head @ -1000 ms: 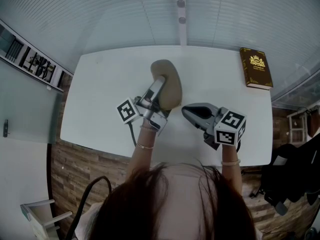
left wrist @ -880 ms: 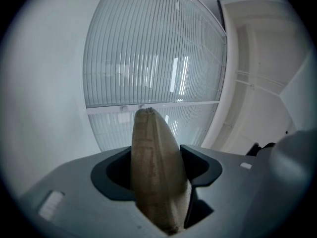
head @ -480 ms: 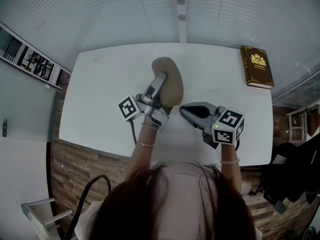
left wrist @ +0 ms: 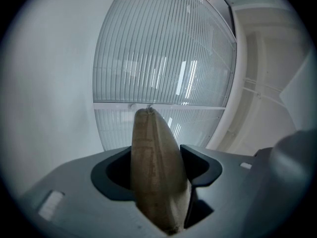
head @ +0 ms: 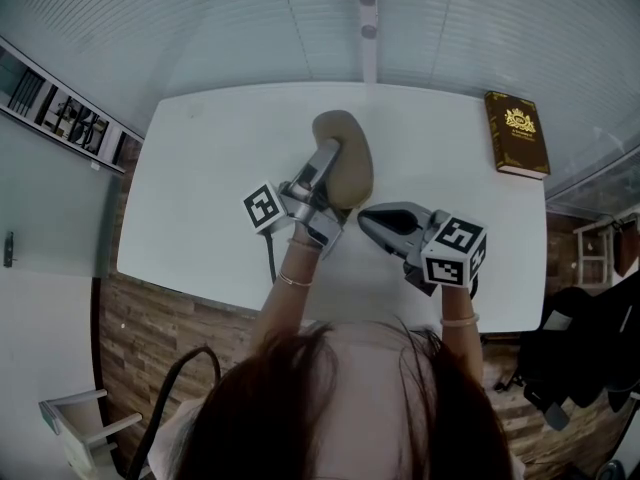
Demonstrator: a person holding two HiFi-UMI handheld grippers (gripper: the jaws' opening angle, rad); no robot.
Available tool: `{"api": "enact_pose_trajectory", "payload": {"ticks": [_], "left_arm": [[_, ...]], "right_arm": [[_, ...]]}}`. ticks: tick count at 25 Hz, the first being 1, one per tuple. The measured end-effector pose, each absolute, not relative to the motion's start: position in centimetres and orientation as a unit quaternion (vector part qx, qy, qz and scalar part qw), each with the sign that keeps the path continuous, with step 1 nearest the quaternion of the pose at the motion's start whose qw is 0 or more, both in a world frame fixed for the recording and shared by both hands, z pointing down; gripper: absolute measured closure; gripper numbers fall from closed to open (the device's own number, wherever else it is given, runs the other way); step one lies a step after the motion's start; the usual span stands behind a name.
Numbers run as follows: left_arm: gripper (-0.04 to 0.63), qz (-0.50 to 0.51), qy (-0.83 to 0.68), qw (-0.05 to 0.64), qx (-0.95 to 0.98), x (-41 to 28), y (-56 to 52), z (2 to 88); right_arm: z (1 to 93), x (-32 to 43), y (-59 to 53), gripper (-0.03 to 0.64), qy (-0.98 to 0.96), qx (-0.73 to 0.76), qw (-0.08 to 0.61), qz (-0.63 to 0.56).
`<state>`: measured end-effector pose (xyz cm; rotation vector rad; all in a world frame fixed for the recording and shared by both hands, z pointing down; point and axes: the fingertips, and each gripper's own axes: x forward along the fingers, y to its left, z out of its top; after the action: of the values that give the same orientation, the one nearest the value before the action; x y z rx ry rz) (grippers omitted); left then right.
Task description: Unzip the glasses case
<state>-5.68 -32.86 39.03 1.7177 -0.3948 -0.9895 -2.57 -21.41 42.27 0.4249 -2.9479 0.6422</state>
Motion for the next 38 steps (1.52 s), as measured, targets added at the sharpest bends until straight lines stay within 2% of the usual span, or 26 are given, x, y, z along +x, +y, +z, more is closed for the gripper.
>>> {"api": "enact_pose_trajectory", "payload": {"ticks": [20,34,38], "left_arm": [[0.302,-0.413,-0.182,0.532,0.717,-4.3,-33.4,39.2],[0.302,-0.382,-0.211,0.483,0.759,-3.6,-33.3,38.1],[0.302,-0.362,-0.229,0.459,0.779,-3.5,-33.3,37.6]], "right_arm": [[42.5,-3.1,-21.5,0.612,-0.967,0.135,0.051,0.210],[42.4,-2.9,-21.9,0.601,-0.967,0.154,0.044,0.199],[42.6,-2.5,-22.5,0.569,-0.965,0.170,0.043,0.197]]}}
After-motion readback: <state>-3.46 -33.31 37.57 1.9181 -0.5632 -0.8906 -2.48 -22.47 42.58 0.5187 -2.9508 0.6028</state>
